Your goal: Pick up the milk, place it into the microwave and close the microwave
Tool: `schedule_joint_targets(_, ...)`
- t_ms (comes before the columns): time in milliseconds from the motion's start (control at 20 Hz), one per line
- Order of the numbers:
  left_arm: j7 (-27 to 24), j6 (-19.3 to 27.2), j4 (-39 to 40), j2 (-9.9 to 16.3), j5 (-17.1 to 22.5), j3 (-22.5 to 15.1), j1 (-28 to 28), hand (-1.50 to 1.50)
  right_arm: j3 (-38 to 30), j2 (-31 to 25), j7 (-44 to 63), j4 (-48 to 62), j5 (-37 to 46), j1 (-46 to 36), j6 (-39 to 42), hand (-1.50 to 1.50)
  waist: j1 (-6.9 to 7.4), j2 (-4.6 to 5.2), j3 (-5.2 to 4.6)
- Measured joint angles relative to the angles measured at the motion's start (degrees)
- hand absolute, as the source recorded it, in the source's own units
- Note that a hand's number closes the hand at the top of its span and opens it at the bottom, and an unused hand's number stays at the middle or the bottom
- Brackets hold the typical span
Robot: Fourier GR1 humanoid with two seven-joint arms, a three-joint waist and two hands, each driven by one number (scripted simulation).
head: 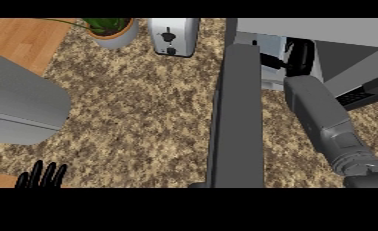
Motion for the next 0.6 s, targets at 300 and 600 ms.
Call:
schedule_joint_targets(300,0.5,-0.1,0.8,0.0,-0.1,-0.3,-1.5,-1.50,-0.5,-0.4,0.3,0.5,0.6,-0.9,-3.5,1.50,0.49,0.36,0.04)
schedule_joint_targets(600,0.4,-0.1,0.7,0.4,-0.6,0.0,-2.4,-1.50,3.0,-4.1,12.5,7.2,5.4,4.0,-14.8,-1.50,1.68,1.67,-0.53)
